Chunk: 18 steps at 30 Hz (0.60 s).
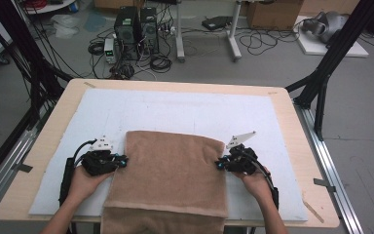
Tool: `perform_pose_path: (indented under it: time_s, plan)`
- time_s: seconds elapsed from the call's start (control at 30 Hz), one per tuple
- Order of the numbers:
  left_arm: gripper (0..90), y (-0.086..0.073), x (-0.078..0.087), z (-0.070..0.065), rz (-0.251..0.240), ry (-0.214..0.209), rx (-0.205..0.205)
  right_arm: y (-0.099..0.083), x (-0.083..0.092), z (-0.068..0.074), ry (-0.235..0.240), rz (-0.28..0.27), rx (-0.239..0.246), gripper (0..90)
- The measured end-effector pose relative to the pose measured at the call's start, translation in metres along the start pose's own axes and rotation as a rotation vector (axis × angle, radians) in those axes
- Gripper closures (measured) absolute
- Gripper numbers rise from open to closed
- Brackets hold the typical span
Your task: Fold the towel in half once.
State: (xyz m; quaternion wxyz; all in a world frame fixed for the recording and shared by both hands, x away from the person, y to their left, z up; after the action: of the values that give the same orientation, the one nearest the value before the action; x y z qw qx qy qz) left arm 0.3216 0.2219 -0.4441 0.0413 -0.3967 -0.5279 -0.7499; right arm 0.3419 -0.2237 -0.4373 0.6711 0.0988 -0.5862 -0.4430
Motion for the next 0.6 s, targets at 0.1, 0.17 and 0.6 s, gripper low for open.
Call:
perform_pose_path:
  time_s: [0.1,0.17,0.6]
  plan:
    - [81.5,0.011,-0.002,0.006,-0.044,0.037,0.035,0.013,0.005,-0.008,-0.047,-0.003,0.005,81.8]
    - [81.6,0.022,-0.005,0.012,-0.056,0.071,0.041,0.025,0.011,-0.014,-0.069,-0.025,0.006,81.8]
    - [81.5,0.118,0.003,0.052,-0.196,0.212,0.110,0.107,0.061,-0.042,-0.243,-0.137,0.039,81.6]
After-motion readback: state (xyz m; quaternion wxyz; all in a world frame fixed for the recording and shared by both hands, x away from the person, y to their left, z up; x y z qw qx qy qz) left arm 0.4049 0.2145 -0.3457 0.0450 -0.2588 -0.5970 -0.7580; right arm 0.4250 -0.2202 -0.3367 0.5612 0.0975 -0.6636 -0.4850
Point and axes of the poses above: each handheld gripper's, and its own axes: x roughly backward along the jaws, y roughly out of its top, z roughly to its left, the point moved 1 cm from there along -x, roughly forward along the jaws, and after that the axes turned 15 degrees about y, right-handed, at the moved point
